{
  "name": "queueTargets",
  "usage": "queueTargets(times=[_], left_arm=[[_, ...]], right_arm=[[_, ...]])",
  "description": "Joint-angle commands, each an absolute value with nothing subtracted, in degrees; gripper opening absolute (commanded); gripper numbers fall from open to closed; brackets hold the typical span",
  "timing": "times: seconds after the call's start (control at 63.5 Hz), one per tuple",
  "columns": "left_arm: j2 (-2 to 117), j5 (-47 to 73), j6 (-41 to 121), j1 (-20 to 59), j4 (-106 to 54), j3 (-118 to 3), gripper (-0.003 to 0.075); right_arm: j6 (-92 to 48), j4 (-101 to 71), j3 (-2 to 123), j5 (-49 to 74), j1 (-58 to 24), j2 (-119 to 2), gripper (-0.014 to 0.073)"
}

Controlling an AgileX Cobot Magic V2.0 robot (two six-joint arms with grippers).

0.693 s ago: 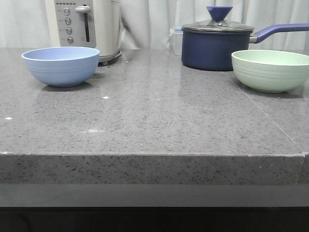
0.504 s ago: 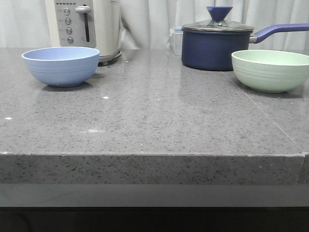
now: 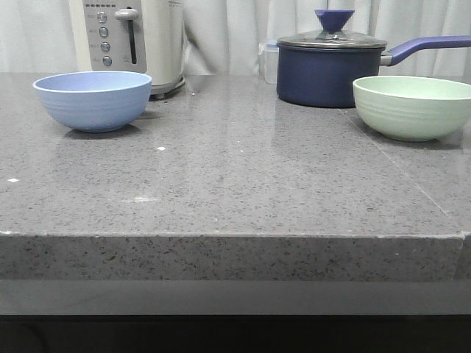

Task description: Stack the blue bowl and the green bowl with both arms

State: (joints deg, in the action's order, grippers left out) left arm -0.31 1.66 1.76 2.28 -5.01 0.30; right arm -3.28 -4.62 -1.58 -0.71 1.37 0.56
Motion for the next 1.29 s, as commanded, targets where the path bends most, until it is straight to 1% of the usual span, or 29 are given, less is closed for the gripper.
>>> queueTargets(times=[0.0, 0.173, 0.299, 0.457, 0.567, 0.804, 0.946, 1.04, 1.277], left_arm=[[-1.27, -3.99, 1.69, 2.21, -5.08, 0.57, -0.002], [-1.27, -5.78, 1.69, 2.21, -5.63, 0.2, -0.002], [-1.27, -4.18, 1.69, 2.21, -7.34, -3.23, -0.002], [-0.67, 6.85, 1.69, 2.21, -7.34, -13.01, -0.002], [1.81, 14.23, 1.69, 2.21, -7.34, -21.33, -0.002], [13.69, 26.81, 1.69, 2.21, -7.34, -38.66, -0.002], [20.96, 33.15, 1.69, 2.21, -7.45, -45.85, -0.002], [25.0, 34.62, 1.69, 2.21, -7.45, -47.78, -0.002], [31.09, 34.62, 1.69, 2.21, -7.45, -46.68, -0.002]], right_arm=[[-3.67, -4.78, -0.61, -5.93, 1.68, 1.69, -0.0064], [-3.55, -5.7, -0.47, -6.16, 1.68, 1.69, -0.0064], [-3.55, -6.98, 3.32, -0.52, 1.68, 1.69, -0.0064], [-3.55, -6.9, 13.47, 11.79, 1.68, 1.57, -0.0064], [-3.6, -6.22, 20.67, 16.95, 1.68, -0.05, -0.0064], [-3.6, -5.57, 32.38, 22.43, 1.68, -10.11, -0.0064], [-3.6, -5.57, 37.14, 25.12, 1.68, -17.32, -0.0064], [-3.6, -5.57, 39.39, 27.49, 1.68, -21.84, -0.0064], [-3.6, -5.63, 39.85, 29.9, 1.68, -29.84, -0.0064]])
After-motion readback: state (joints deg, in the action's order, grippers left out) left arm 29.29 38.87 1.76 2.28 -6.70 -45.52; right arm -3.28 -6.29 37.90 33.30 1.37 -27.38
